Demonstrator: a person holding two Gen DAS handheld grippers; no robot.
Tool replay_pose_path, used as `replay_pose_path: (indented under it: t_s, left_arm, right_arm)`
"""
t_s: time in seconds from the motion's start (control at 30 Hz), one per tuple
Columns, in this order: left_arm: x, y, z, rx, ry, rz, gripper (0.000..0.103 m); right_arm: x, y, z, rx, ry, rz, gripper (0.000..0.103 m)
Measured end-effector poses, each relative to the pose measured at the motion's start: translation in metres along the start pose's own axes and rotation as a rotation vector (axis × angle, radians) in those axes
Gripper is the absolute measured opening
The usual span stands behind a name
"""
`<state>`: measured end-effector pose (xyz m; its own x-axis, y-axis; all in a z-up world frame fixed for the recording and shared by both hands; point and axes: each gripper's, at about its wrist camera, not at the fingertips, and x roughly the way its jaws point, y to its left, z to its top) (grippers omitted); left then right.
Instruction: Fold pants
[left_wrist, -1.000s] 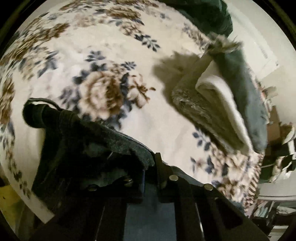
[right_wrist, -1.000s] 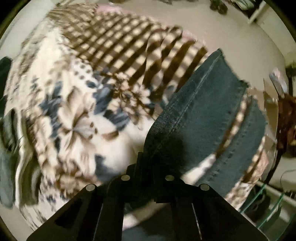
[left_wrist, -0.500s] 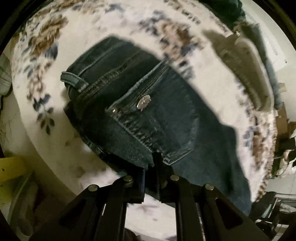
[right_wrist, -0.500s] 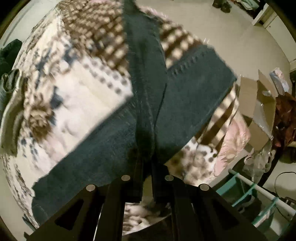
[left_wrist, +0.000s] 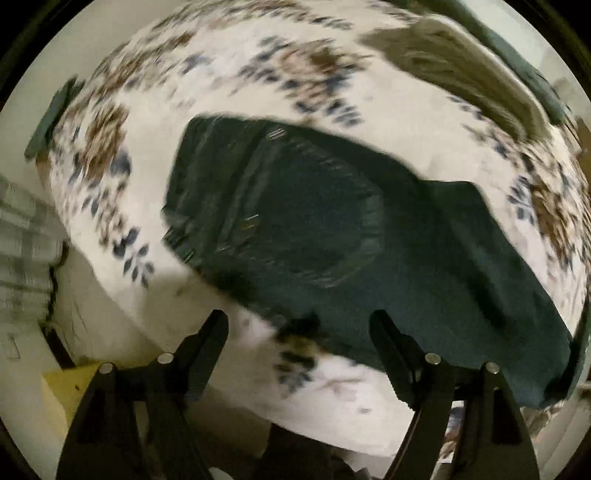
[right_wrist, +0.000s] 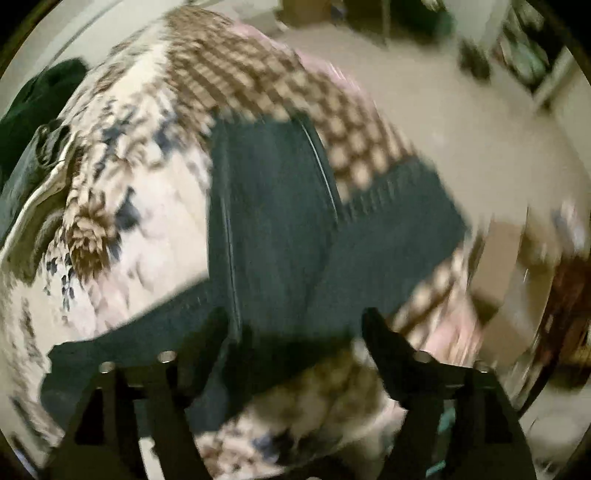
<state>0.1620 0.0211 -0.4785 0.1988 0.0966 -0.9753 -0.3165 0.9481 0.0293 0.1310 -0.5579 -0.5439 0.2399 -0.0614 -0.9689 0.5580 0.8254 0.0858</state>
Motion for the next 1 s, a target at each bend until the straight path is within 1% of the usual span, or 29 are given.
replay_pose_path:
  t_s: [0.03,0.07,0.13,0.17,0.2,0.23,0.3,0.37,0.4,0.43,0.47,0.5,0.53,0.6,0.67,0.7,0.73,0.77,0.8,0.83,0.87,0.9,0.93,0.97,1.0]
  left_arm:
    - [0.000,-0.016,0.000,0.038,-0.001,0.015,0.078]
    - [0.001,-0.025,0.000,0.066,0.000,0.013,0.078]
    - [0.007,-0.056,0.002,0.118,0.005,0.016,0.078]
    - [0.011,-0.070,0.001,0.137,0.007,0.014,0.078]
    - [0.016,-0.081,0.000,0.157,0.015,0.007,0.077]
    - [0.023,-0.097,-0.001,0.183,0.025,-0.002,0.078]
    - [0.033,-0.119,-0.004,0.214,0.040,-0.008,0.078]
    - [0.049,-0.140,-0.009,0.234,0.076,-0.013,0.078]
    - [0.055,-0.146,-0.011,0.246,0.090,-0.009,0.077]
    - [0.063,-0.151,-0.014,0.259,0.110,-0.004,0.077]
    - [0.068,-0.153,-0.017,0.264,0.121,-0.002,0.078]
    - [0.074,-0.153,-0.019,0.267,0.131,0.000,0.078]
    - [0.079,-0.151,-0.021,0.262,0.144,-0.007,0.078]
    - [0.084,-0.145,-0.023,0.236,0.151,-0.042,0.078]
    - [0.088,-0.137,-0.022,0.202,0.158,-0.064,0.085]
    - [0.090,-0.134,-0.022,0.188,0.161,-0.075,0.086]
    - [0.092,-0.132,-0.022,0.180,0.165,-0.083,0.089]
    - [0.093,-0.131,-0.022,0.174,0.166,-0.087,0.092]
    - [0.095,-0.131,-0.021,0.168,0.167,-0.088,0.093]
    - [0.097,-0.132,-0.020,0.165,0.167,-0.085,0.097]
    - [0.099,-0.133,-0.020,0.164,0.167,-0.077,0.101]
    - [0.102,-0.135,-0.019,0.163,0.164,-0.068,0.103]
    - [0.105,-0.136,-0.018,0.159,0.163,-0.069,0.103]
    - [0.106,-0.136,-0.018,0.156,0.161,-0.072,0.103]
    - [0.106,-0.136,-0.019,0.156,0.157,-0.070,0.103]
  right_arm:
    - [-0.001,0.010,0.015,-0.025,-0.013,-0.008,0.085]
    - [0.003,0.025,0.029,-0.054,-0.020,-0.014,0.085]
    - [0.016,0.051,0.054,-0.100,-0.021,-0.024,0.085]
    - [0.026,0.064,0.063,-0.116,-0.014,-0.021,0.085]
    - [0.040,0.079,0.073,-0.149,0.012,-0.013,0.085]
    - [0.050,0.090,0.075,-0.164,0.023,-0.019,0.085]
    - [0.077,0.108,0.083,-0.223,0.065,-0.104,0.085]
    - [0.098,0.111,0.083,-0.234,0.095,-0.191,0.084]
    - [0.103,0.106,0.084,-0.221,0.109,-0.218,0.072]
    - [0.105,0.099,0.085,-0.197,0.117,-0.227,0.056]
    - [0.103,0.088,0.085,-0.161,0.115,-0.213,0.023]
    - [0.096,0.072,0.085,-0.104,0.098,-0.171,0.006]
    - [0.087,0.058,0.084,-0.051,0.079,-0.141,0.006]
    - [0.058,0.022,0.082,0.058,0.014,-0.071,0.006]
    - [0.033,-0.016,0.076,0.162,-0.031,-0.004,0.006]
    - [0.025,-0.036,0.070,0.215,-0.040,0.025,0.006]
    - [0.022,-0.059,0.063,0.274,-0.021,0.071,0.006]
    - [0.025,-0.070,0.059,0.303,0.003,0.103,0.006]
    - [0.031,-0.090,0.051,0.360,0.046,0.159,0.006]
    - [0.038,-0.105,0.045,0.408,0.073,0.197,0.008]
    - [0.049,-0.122,0.037,0.473,0.101,0.251,0.017]
    - [0.057,-0.129,0.025,0.502,0.115,0.275,0.028]
    - [0.064,-0.137,0.017,0.527,0.122,0.294,0.033]
    - [0.071,-0.144,0.011,0.559,0.121,0.322,0.042]
    - [0.080,-0.150,0.008,0.598,0.118,0.371,0.045]
